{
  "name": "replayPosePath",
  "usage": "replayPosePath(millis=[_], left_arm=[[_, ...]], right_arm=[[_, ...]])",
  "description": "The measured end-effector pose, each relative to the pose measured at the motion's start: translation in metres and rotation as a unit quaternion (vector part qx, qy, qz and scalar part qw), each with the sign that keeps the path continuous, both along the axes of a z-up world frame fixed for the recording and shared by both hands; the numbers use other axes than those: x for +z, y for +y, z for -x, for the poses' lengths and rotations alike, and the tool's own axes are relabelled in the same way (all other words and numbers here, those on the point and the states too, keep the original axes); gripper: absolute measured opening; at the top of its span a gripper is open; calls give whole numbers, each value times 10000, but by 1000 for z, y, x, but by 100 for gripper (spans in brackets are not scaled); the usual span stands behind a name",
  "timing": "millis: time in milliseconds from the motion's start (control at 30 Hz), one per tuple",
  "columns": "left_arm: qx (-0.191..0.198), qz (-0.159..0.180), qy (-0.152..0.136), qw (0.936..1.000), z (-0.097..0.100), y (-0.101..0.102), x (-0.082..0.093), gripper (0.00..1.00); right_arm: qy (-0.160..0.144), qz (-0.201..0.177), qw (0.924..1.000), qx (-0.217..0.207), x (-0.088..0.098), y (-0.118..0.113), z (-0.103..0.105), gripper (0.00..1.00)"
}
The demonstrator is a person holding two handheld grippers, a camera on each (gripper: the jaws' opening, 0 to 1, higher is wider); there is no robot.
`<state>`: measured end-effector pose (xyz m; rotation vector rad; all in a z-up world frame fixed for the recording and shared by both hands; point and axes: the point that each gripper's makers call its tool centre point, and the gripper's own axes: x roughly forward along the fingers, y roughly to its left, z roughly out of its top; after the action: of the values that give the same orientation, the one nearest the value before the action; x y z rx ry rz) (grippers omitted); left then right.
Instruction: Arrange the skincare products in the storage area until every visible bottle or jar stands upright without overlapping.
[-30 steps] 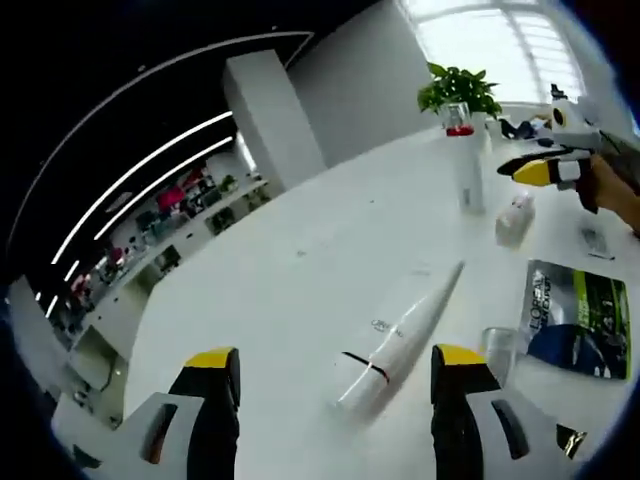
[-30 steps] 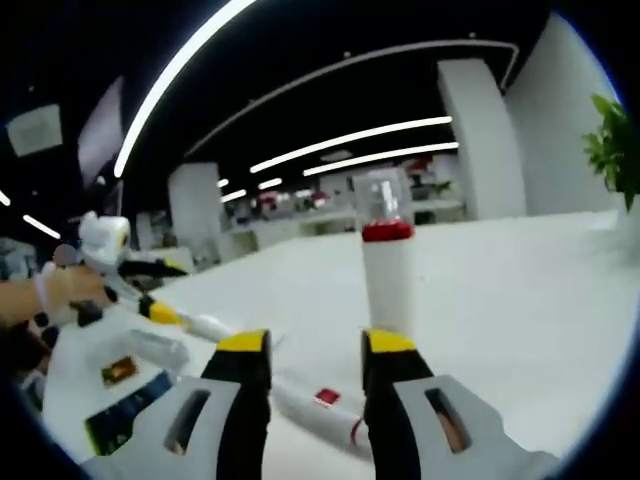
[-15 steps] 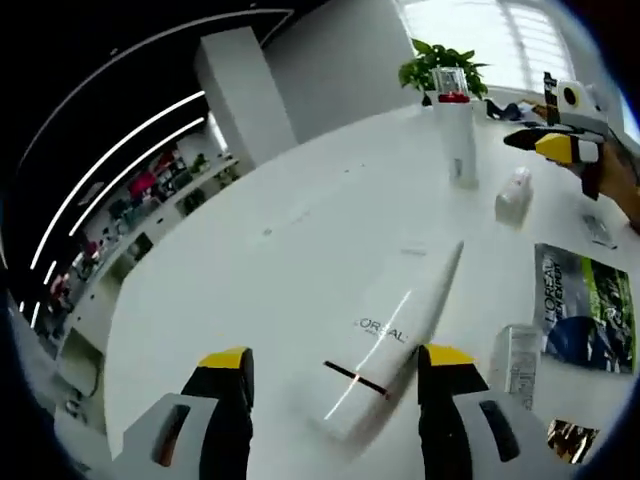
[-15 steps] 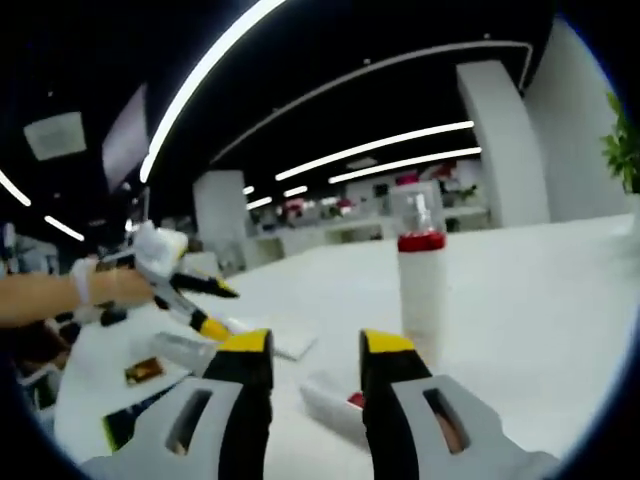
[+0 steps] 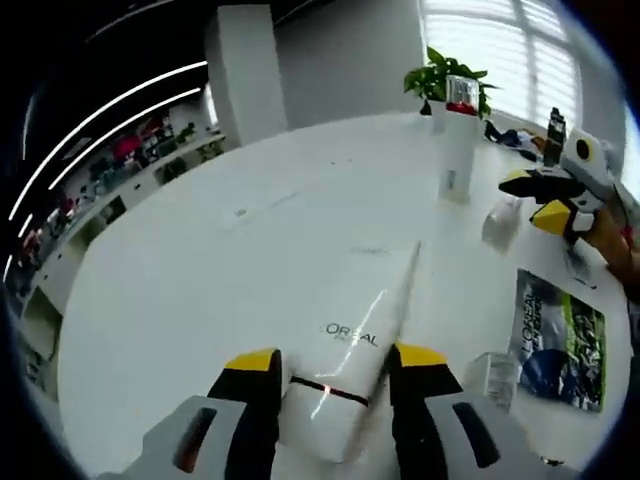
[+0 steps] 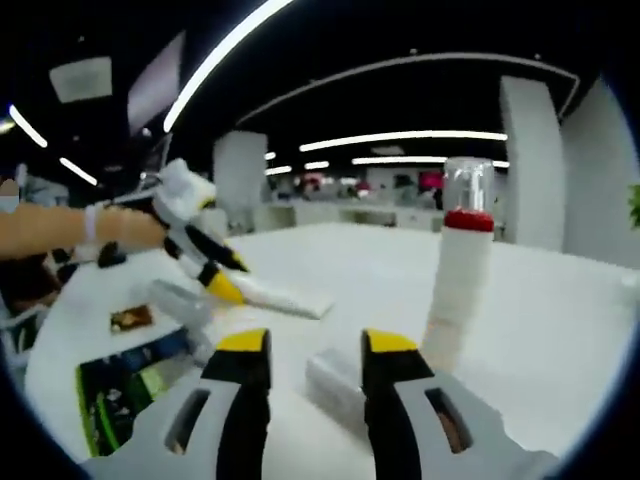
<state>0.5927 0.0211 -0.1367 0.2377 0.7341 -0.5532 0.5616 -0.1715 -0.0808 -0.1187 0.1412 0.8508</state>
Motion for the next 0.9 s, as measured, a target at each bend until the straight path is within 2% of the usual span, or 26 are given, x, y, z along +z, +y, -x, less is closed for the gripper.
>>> replayPosePath(millis=[33, 100, 133, 167, 200, 267, 300, 333, 467, 567, 700, 733, 767, 800, 833, 867, 900], left_arm=[[-19, 20, -6, 10000, 0, -1, 0, 36], [364, 239, 153, 9989, -3, -2, -1, 33], [477, 317, 217, 9981, -3, -2, -1, 33], [478, 321, 165, 9982, 7, -9, -2, 33], [471, 300, 155, 9983, 10, -10, -2, 32], [618, 322, 227, 9973, 8, -7, 0, 31], [734, 442, 370, 9956, -3, -1, 2, 31], [900, 672, 480, 9925, 0, -4, 3, 31], [1157, 1432, 724, 9802, 4, -11, 9, 30], [1178, 1896, 677, 9724, 7, -17, 17, 30], [1178, 2605, 647, 9561, 16, -25, 39, 30], [1100, 2596, 700, 9569, 21, -26, 39, 30], [1102, 2460, 658, 9607, 23, -25, 39, 30], [1028, 1975, 586, 9731, 26, -21, 34, 30], [1032, 1575, 599, 9803, 29, -18, 28, 30], [1002, 1242, 495, 9859, 27, -17, 26, 31], [973, 1136, 456, 9877, 25, -18, 27, 31]], right_arm=[[-5, -160, 9999, 8, 4, 1, 0, 39], [53, -507, 9987, 30, 14, -2, 1, 38], [18, -519, 9986, -22, 16, -4, 1, 38], [-14, -510, 9987, -16, 18, -5, 1, 37], [-41, -515, 9987, -21, 20, -6, 1, 37], [-40, -580, 9983, -28, 22, -6, 2, 37], [-35, -691, 9976, -1, 25, -6, 3, 37], [-27, -708, 9975, 3, 25, -6, 3, 37], [-63, -703, 9975, -27, 26, -7, 2, 36], [-52, -738, 9973, -20, 27, -6, 2, 36], [-40, -809, 9967, -40, 28, -7, 1, 36], [-41, -810, 9967, -47, 29, -7, 1, 36], [-44, -809, 9967, -54, 29, -8, 1, 36], [-48, -812, 9967, -62, 29, -8, 0, 36], [-46, -814, 9966, -68, 28, -8, 0, 36], [-39, -819, 9966, -81, 28, -8, -1, 36], [-21, -810, 9967, -95, 26, -8, -2, 36]])
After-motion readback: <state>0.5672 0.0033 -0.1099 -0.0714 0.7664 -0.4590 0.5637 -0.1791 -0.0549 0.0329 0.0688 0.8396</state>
